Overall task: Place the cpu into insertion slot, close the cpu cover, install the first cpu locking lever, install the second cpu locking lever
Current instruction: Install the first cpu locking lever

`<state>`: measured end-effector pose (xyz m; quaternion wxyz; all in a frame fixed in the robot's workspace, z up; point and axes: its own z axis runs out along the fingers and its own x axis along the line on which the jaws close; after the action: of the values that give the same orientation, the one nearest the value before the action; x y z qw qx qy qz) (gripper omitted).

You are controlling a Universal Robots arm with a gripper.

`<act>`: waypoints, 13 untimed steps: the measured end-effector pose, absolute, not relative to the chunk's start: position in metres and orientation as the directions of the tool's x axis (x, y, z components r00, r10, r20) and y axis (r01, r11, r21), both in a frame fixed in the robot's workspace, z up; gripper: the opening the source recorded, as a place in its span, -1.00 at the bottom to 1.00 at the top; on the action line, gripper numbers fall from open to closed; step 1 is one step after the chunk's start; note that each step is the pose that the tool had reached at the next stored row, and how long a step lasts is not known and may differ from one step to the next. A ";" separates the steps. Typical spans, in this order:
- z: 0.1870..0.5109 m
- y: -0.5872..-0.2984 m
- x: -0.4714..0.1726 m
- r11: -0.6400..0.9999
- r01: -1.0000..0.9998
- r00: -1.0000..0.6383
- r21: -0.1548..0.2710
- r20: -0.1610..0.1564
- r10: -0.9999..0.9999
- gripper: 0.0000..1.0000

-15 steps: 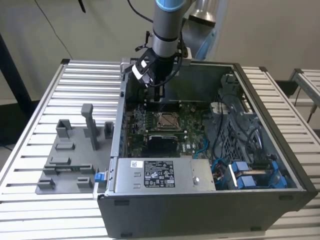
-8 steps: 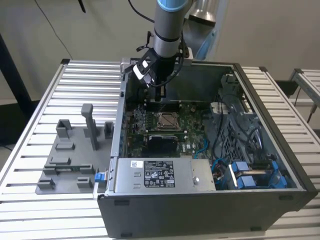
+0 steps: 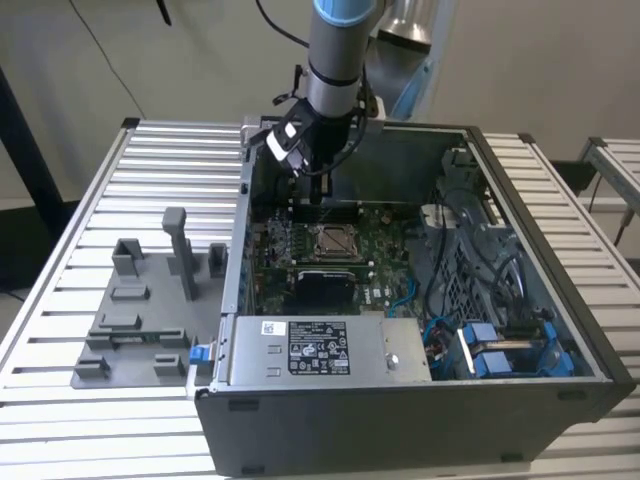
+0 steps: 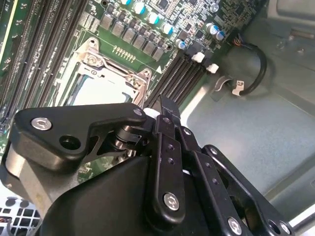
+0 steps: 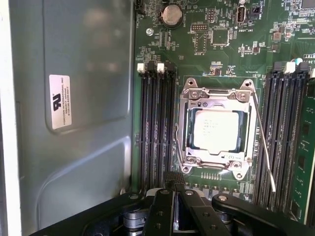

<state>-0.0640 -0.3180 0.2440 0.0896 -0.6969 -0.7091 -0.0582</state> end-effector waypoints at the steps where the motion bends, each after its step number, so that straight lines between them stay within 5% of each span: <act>1: 0.243 -0.318 -0.064 0.022 0.999 -0.013 -0.042 0.208 0.978 -0.79; 13: 0.243 -0.322 -0.064 0.001 0.999 0.008 -0.042 0.214 0.977 -0.79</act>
<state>-0.0640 -0.3223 0.2425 0.0908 -0.7041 -0.7016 -0.0613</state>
